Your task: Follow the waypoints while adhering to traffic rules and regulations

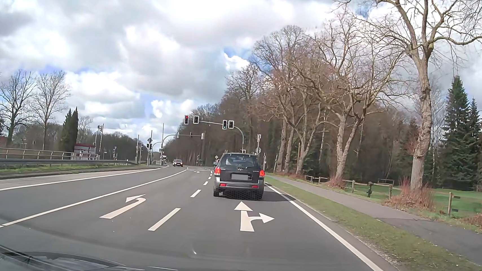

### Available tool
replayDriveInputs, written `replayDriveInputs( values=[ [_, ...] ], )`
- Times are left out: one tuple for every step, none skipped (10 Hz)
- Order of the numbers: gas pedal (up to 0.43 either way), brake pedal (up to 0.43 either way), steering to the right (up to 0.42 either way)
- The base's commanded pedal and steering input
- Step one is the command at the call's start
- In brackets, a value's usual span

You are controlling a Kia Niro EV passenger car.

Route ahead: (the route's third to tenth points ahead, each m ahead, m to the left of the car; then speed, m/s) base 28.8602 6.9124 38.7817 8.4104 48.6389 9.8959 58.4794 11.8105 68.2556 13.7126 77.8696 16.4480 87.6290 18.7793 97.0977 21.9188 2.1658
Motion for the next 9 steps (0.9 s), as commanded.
replayDriveInputs(
  values=[
    [0.000, 0.104, 0.006],
    [0.000, 0.110, 0.006],
    [0.000, 0.116, 0.005],
    [0.000, 0.116, 0.005],
    [0.000, 0.116, 0.006],
    [0.000, 0.122, 0.005],
    [0.000, 0.122, 0.005],
    [0.000, 0.122, 0.006],
    [0.000, 0.122, 0.005]
  ],
)
